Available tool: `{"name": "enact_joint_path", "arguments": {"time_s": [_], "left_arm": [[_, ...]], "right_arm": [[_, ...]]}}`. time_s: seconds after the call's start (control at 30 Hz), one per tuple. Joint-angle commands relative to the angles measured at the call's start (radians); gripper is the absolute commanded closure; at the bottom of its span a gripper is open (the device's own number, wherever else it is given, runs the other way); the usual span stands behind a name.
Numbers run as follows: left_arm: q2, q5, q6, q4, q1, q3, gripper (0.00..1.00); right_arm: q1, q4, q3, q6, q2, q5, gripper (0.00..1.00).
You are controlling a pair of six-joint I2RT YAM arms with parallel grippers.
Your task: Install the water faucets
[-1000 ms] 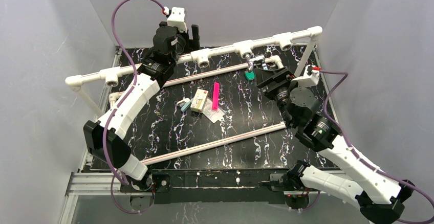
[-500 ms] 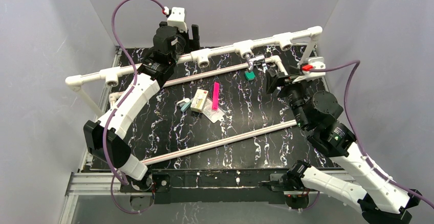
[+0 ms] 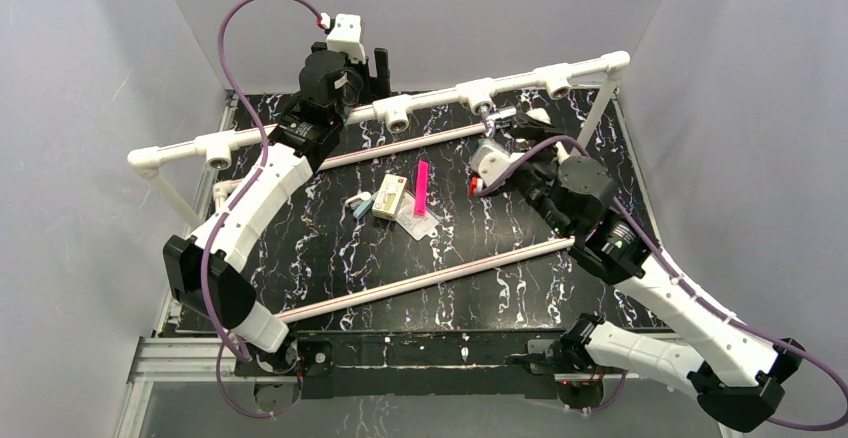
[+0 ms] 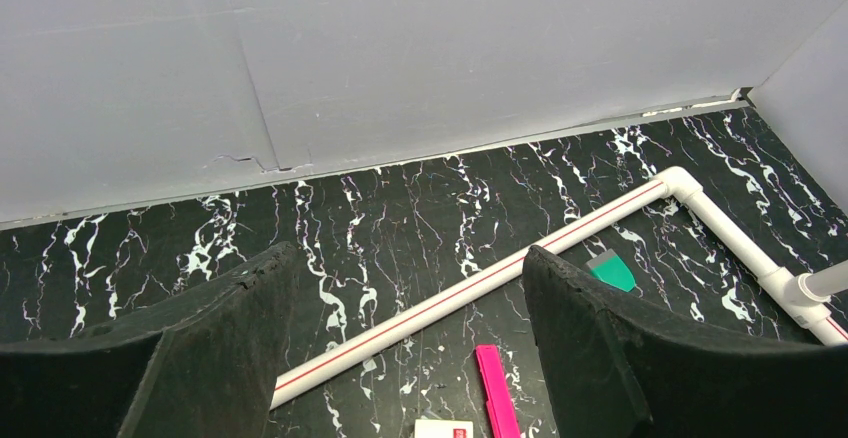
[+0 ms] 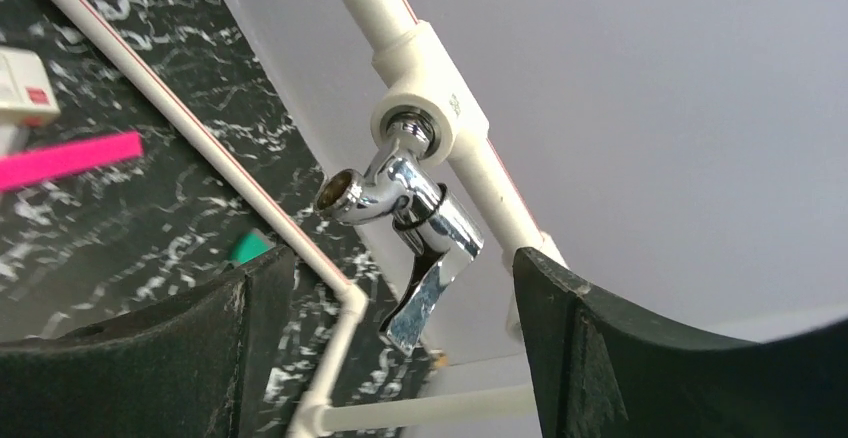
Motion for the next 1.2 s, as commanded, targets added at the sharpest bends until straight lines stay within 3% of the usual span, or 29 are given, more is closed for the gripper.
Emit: {"name": "enact_joint_path", "arguments": {"time_s": [0.0, 0.3, 0.7, 0.97, 1.17], "left_arm": [[0.043, 0.006, 0.002, -0.149, -0.009, -0.067, 0.2], [0.04, 0.006, 0.003, -0.146, -0.008, -0.068, 0.2], [0.038, 0.005, 0.005, -0.146, -0.008, -0.07, 0.2], [0.039, 0.005, 0.005, -0.147, -0.008, -0.068, 0.2], [0.038, 0.006, 0.005, -0.147, -0.008, -0.069, 0.2]], "right_arm": [[0.004, 0.082, -0.004, -0.334, 0.03, -0.032, 0.12], [0.003, 0.293, -0.062, -0.612, 0.118, 0.017, 0.15], [-0.004, 0.369, -0.056, -0.644, 0.197, 0.045, 0.36], [-0.014, 0.389, -0.062, -0.616, 0.206, 0.045, 0.6], [-0.014, 0.397, -0.076, -0.553, 0.205, 0.044, 0.97]]}}
